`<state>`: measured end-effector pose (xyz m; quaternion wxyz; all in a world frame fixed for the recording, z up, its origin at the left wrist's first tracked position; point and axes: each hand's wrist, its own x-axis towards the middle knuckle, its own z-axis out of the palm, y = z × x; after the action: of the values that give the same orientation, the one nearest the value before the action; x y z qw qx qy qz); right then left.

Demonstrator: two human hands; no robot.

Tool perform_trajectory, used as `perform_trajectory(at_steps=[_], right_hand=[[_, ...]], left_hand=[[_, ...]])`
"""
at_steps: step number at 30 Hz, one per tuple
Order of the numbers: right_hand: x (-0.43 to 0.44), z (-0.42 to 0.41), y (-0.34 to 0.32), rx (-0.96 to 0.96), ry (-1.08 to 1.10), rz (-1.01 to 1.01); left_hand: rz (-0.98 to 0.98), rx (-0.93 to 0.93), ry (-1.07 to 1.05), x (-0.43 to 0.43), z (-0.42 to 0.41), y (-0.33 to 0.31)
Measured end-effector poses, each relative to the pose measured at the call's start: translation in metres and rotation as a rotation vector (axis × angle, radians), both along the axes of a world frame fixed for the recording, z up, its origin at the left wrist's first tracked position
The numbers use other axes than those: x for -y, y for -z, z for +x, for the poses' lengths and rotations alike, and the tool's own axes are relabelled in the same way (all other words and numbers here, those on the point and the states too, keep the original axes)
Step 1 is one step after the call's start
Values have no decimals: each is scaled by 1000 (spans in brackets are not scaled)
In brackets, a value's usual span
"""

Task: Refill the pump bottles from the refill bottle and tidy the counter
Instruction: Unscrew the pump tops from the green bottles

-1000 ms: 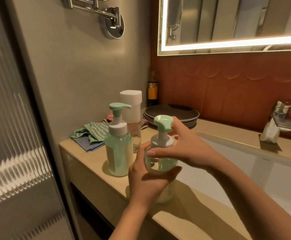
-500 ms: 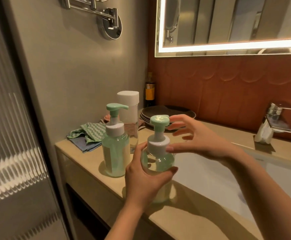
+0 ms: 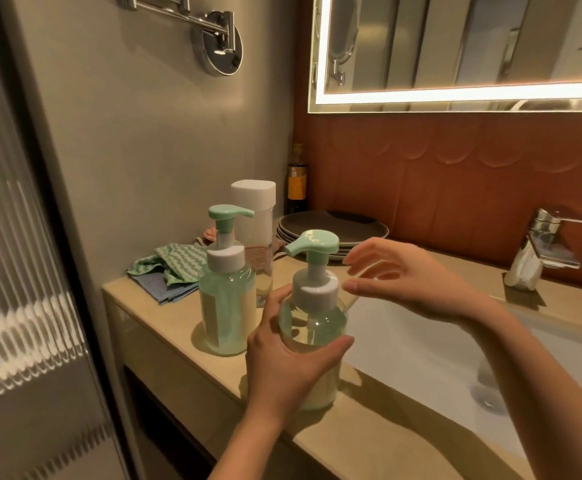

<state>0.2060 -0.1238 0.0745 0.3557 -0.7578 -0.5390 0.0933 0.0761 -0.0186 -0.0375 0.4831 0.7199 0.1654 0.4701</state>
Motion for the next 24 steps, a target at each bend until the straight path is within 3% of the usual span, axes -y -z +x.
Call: perform_trajectory(at_steps=[6, 11, 16, 20, 24], right_hand=[[-5, -31, -5, 147, -167, -87], [-25, -53, 10, 193, -8, 91], [-27, -46, 17, 39, 3, 267], [-17, -37, 12, -244, -241, 159], [-30, -49, 25, -162, -115, 204]], left_hand=[[4, 44, 12, 1, 2, 0], [11, 24, -5, 0, 3, -1], [39, 74, 0, 2, 3, 1], [46, 68, 5, 1, 3, 2], [20, 56, 19, 1, 4, 0]])
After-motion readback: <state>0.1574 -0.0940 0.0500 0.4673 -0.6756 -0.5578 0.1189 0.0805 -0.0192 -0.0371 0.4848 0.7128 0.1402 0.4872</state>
